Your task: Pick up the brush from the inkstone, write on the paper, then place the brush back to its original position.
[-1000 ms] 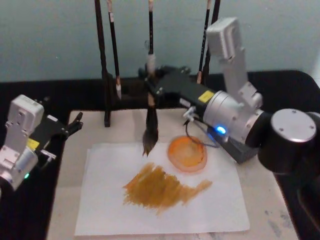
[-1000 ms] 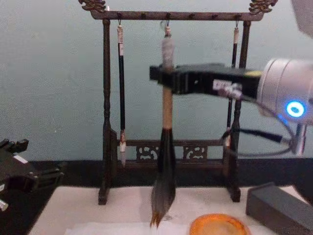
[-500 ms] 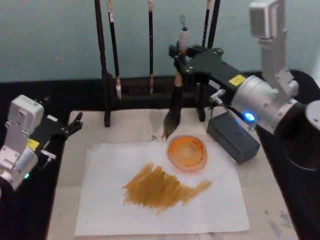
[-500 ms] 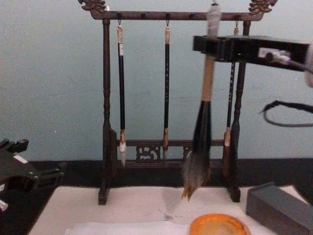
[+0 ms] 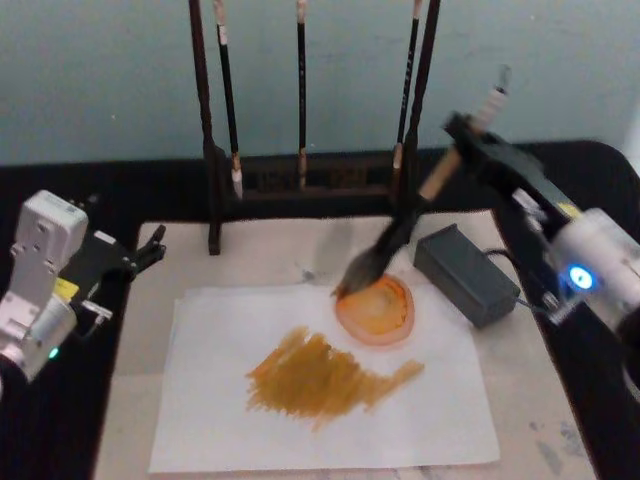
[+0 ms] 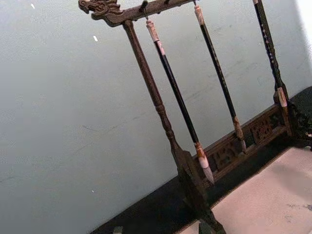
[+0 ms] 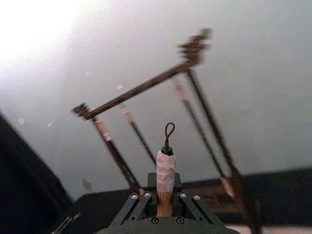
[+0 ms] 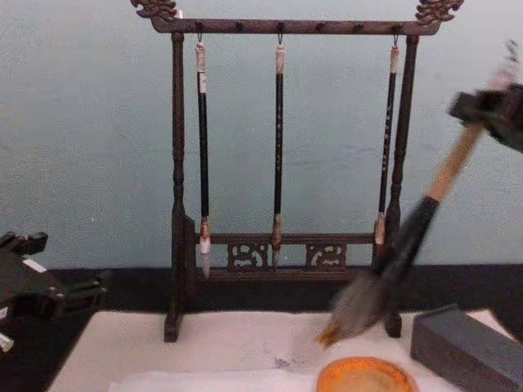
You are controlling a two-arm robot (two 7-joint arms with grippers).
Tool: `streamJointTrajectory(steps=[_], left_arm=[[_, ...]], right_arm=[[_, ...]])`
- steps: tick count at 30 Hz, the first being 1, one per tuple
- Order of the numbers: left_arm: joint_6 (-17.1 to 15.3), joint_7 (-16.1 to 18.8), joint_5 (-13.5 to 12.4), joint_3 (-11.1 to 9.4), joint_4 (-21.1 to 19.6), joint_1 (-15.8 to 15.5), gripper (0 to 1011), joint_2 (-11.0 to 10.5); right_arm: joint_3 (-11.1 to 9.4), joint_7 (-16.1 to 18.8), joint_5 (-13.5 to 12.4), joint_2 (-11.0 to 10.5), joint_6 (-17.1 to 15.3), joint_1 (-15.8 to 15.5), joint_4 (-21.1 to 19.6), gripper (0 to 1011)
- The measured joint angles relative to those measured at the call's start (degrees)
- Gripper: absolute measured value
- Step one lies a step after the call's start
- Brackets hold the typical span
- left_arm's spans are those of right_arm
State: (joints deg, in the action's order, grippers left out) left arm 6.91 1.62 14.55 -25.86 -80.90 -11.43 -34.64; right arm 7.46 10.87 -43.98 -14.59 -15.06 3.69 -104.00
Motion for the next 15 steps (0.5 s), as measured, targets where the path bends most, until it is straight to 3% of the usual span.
streamJointTrajectory(steps=[1, 2, 6, 9, 15], left_arm=[[0.0, 0.0, 0.0, 0.0, 0.0, 0.0, 1010, 0.0], [0.0, 0.0, 0.0, 0.0, 0.0, 0.0, 1010, 0.0], [0.0, 0.0, 0.0, 0.0, 0.0, 0.0, 1010, 0.0], [0.0, 0.0, 0.0, 0.0, 0.0, 0.0, 1010, 0.0], [0.0, 0.0, 0.0, 0.0, 0.0, 0.0, 1010, 0.0]], right_arm=[[-1.4, -0.5, -1.8, 0.2, -0.1, -1.4, -0.3, 155], [-1.4, -0.5, -1.8, 0.2, -0.1, -1.4, -0.3, 154], [-4.6, -0.7, -6.8, 0.7, -0.1, -4.5, -0.4, 154], [-4.9, -0.1, -8.2, 0.3, -0.2, -4.8, 0.1, 155], [-4.9, 0.2, -8.5, 0.1, -0.3, -4.8, 0.3, 155]])
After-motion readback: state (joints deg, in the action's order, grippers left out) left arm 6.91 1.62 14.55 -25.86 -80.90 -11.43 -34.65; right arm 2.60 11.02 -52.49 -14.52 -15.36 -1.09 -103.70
